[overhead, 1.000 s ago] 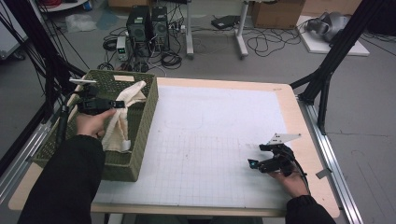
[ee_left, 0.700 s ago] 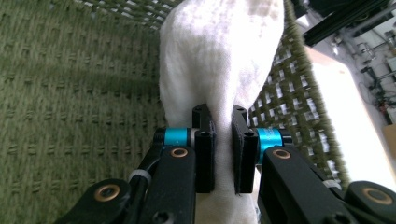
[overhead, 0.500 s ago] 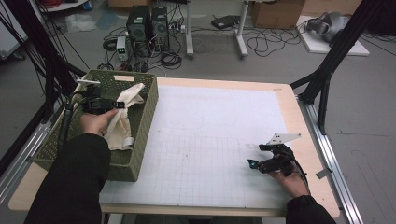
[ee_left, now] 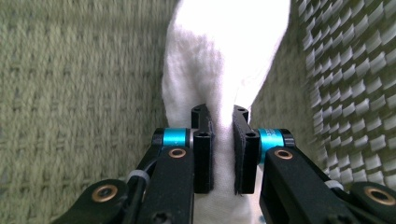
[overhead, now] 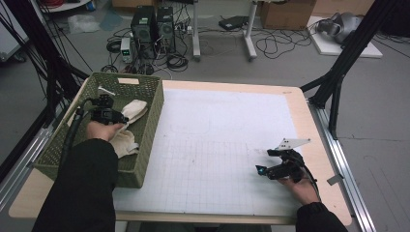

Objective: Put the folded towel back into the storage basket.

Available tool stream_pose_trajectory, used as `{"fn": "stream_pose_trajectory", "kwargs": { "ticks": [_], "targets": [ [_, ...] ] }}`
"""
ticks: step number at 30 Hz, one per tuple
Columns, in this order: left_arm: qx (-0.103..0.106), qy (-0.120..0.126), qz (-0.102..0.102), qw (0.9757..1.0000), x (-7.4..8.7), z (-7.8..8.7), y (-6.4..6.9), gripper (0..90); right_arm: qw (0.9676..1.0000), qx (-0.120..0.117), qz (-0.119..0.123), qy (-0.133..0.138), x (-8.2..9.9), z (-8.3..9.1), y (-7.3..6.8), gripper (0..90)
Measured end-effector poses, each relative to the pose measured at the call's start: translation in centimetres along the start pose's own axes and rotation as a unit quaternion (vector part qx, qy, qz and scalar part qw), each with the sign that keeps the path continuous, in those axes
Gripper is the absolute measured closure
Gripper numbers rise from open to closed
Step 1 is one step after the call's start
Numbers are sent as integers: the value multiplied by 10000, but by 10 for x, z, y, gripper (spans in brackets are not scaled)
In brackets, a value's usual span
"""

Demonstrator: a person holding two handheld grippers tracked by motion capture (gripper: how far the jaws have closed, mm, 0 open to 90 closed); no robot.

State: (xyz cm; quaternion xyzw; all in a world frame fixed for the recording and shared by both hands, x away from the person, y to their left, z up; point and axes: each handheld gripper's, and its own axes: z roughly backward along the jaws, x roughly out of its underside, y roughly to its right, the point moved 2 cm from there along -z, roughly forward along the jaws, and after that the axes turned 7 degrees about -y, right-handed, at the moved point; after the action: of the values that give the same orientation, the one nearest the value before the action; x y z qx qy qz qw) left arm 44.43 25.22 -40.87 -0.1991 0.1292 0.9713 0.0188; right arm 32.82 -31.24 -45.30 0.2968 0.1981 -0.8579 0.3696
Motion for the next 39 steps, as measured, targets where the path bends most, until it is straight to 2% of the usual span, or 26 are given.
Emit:
{"fn": "stream_pose_trajectory", "kwargs": {
  "ticks": [4,6,7,11,13,15,19,21,23,26,29,30,32,34,36,39],
  "targets": [
    [-84,-231,-122,9996,2,-7,2,794,10000,-23,-6,5,0,0,0,115],
    [9,-340,-158,9993,4,-10,2,771,10000,-28,24,6,0,0,0,115],
    [-26,-414,-211,9989,5,-11,2,755,10000,-29,25,10,0,0,0,115],
    [32,-399,-279,9988,5,-9,4,671,10000,-39,6,23,0,1,0,115],
    [76,-364,-337,9987,4,-6,4,588,10000,-24,19,41,0,1,0,115],
    [49,-247,-435,9987,3,1,5,546,10000,-31,16,37,0,1,0,115],
    [152,29,-456,9988,-1,17,2,487,10000,-43,18,14,0,0,0,115],
    [216,64,-414,9989,-2,21,0,480,10000,-43,39,-4,0,-1,0,115],
    [157,-39,-500,9986,-1,21,-1,544,10000,-50,35,-24,0,-2,-1,115],
    [99,-398,-591,9974,3,10,0,676,10000,-45,57,-42,-1,-3,-1,115],
    [33,-529,-575,9969,5,1,3,653,9999,-56,82,-43,-1,-3,-1,115],
    [-14,-597,-520,9969,5,-1,3,633,9999,-57,81,-41,-1,-3,-1,115],
    [-18,-712,-248,9972,5,-4,2,629,9999,-57,68,-56,-1,-4,-1,115],
    [-84,-799,-192,9966,5,-6,1,681,9999,-58,77,-53,-1,-4,-1,115],
    [-151,-823,-249,9962,5,-8,3,795,9999,-69,88,-49,-1,-5,-1,115],
    [-155,-752,-156,9969,4,-8,5,827,9999,-67,85,-27,-1,-4,-1,115]
  ]
}}
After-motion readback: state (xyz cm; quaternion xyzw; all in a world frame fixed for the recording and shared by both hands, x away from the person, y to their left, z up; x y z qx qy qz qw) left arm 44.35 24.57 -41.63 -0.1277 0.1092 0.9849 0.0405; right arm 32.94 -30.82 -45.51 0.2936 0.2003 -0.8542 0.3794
